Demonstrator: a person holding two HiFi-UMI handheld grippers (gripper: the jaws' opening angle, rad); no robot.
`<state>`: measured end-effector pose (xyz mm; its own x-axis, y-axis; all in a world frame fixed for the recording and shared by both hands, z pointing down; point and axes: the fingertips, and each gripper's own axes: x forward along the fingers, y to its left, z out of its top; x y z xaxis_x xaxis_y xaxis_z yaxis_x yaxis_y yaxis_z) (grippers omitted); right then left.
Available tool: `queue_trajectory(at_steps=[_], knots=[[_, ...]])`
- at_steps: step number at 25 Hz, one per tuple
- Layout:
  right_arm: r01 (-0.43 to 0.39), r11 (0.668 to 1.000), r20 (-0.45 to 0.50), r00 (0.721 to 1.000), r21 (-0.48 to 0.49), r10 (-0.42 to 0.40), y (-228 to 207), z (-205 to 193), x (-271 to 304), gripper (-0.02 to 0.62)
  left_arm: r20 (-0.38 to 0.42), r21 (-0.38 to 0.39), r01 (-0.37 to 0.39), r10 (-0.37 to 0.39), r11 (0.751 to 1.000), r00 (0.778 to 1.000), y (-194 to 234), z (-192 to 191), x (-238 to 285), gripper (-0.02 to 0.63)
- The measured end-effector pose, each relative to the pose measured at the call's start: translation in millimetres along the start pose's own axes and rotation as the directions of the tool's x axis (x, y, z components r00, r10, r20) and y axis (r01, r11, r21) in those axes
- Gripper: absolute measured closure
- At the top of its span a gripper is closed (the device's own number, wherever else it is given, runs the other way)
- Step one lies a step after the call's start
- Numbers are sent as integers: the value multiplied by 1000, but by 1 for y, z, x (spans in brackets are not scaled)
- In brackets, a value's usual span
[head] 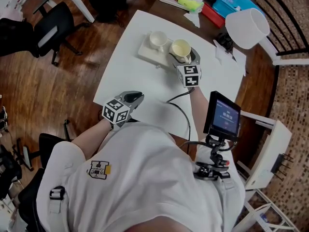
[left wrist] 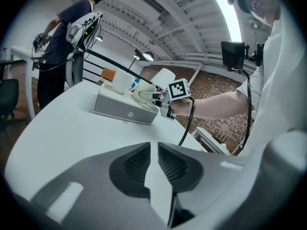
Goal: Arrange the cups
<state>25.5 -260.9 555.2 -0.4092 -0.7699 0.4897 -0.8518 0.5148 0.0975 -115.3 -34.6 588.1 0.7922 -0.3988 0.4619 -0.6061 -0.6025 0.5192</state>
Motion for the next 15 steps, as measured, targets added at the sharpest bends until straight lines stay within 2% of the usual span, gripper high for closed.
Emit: queue_trajectory(at_steps=[13, 15], knots=[[-2, 1000, 34, 999, -4, 2, -9, -6, -2, 176, -3, 4, -14, 14, 1000, 1000, -1, -7, 5, 560], [1, 1000, 46, 999, 14, -1, -8, -5, 1, 144, -12, 3, -14, 14, 1000, 1000, 7, -8, 3, 560]])
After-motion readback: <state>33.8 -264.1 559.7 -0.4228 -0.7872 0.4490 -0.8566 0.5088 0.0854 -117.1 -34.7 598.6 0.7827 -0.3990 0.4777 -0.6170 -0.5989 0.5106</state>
